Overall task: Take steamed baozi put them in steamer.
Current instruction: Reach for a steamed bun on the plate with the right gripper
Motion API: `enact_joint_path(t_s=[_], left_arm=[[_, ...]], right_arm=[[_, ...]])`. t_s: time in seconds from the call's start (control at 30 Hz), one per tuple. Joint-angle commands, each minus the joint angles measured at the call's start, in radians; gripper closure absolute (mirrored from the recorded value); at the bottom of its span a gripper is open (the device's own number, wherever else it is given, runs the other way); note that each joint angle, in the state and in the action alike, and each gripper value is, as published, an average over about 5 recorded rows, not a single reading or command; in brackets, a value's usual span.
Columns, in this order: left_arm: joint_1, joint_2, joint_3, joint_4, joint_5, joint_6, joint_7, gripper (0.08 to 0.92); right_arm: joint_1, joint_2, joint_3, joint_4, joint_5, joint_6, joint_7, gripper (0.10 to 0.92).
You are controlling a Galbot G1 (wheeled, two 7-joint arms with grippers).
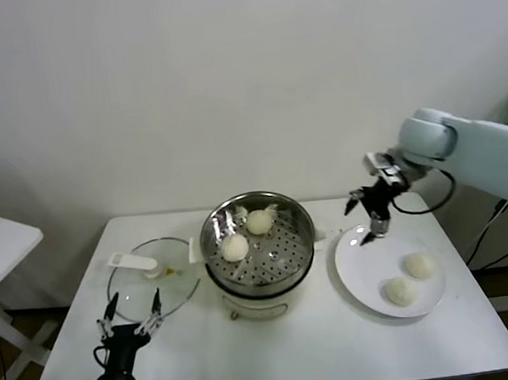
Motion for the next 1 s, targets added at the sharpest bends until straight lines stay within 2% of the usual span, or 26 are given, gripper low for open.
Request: enact_joint_path(t_s=[0.03, 0.37, 1.0], left_arm=[[0.011, 0.001, 0.001, -0.008, 0.000, 0.002, 0.009, 0.177], [0.023, -0.005, 0.003, -0.008, 0.012, 0.003, 0.009, 0.177], [0.018, -0.011, 0.003, 0.021, 0.019, 0.008, 0.003, 0.177]], right_arm=[[-0.348, -0.195, 0.251, 0.028, -0.212, 0.023, -0.019, 0.203], [-0.499, -0.134, 0.340, -0.052, -0.352, 0.048, -0.013, 0.203], [-0.495, 0.004, 0.292, -0.151, -0.367, 0.046, 0.018, 0.203]])
